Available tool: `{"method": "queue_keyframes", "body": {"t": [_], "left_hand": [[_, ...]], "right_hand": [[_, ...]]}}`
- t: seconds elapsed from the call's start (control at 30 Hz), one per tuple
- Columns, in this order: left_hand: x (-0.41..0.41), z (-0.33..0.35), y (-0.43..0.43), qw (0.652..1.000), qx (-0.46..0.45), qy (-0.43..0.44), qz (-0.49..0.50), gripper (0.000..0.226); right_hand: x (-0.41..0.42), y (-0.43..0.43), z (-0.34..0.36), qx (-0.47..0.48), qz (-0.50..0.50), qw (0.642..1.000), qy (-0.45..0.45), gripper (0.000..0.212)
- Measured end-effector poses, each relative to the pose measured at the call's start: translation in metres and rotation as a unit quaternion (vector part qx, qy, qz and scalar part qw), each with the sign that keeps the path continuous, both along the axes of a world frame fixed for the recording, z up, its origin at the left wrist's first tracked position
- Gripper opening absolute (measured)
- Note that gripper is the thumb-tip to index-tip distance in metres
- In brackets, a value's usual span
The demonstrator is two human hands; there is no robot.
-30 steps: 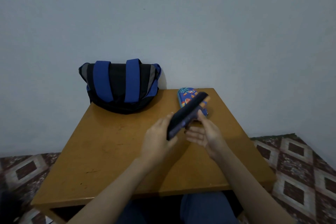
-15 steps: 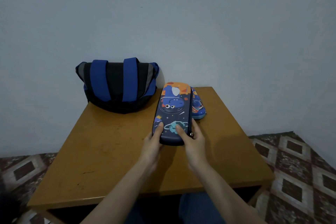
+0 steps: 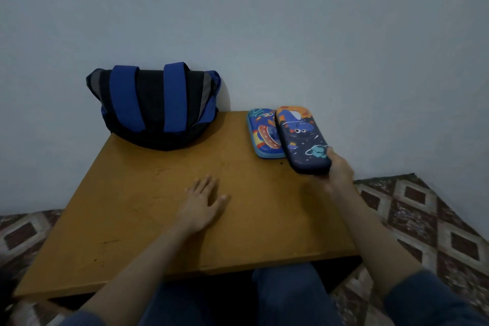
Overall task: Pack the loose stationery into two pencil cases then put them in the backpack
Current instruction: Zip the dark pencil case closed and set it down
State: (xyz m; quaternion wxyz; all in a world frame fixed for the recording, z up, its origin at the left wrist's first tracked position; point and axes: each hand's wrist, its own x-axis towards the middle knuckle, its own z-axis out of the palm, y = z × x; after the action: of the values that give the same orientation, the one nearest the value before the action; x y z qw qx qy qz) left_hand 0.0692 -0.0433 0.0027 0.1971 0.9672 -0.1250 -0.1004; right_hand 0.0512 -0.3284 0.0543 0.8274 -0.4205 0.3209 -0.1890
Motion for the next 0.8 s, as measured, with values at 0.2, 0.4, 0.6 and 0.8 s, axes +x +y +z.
{"method": "queue_keyframes", "body": {"t": [0.2,0.4,0.6,0.8], "left_hand": [[-0.001,-0.018,0.002,0.995,0.078,-0.059,-0.023,0.066],[-0.002,-0.016,0.003,0.996,0.064,-0.063,-0.016,0.066],[-0.002,-0.014,0.003,0.996,0.054,-0.067,-0.01,0.066],[-0.002,-0.012,0.002,0.997,0.046,-0.063,-0.006,0.067]], "right_hand": [[0.03,-0.045,-0.013,-0.015,-0.046,0.997,0.062,0.037],[0.063,-0.052,-0.014,-0.045,-0.049,0.993,0.098,0.034],[0.091,-0.056,-0.011,-0.149,-0.036,0.983,0.1,0.041],[0.106,-0.053,-0.02,-0.314,-0.001,0.94,0.136,0.07]]}}
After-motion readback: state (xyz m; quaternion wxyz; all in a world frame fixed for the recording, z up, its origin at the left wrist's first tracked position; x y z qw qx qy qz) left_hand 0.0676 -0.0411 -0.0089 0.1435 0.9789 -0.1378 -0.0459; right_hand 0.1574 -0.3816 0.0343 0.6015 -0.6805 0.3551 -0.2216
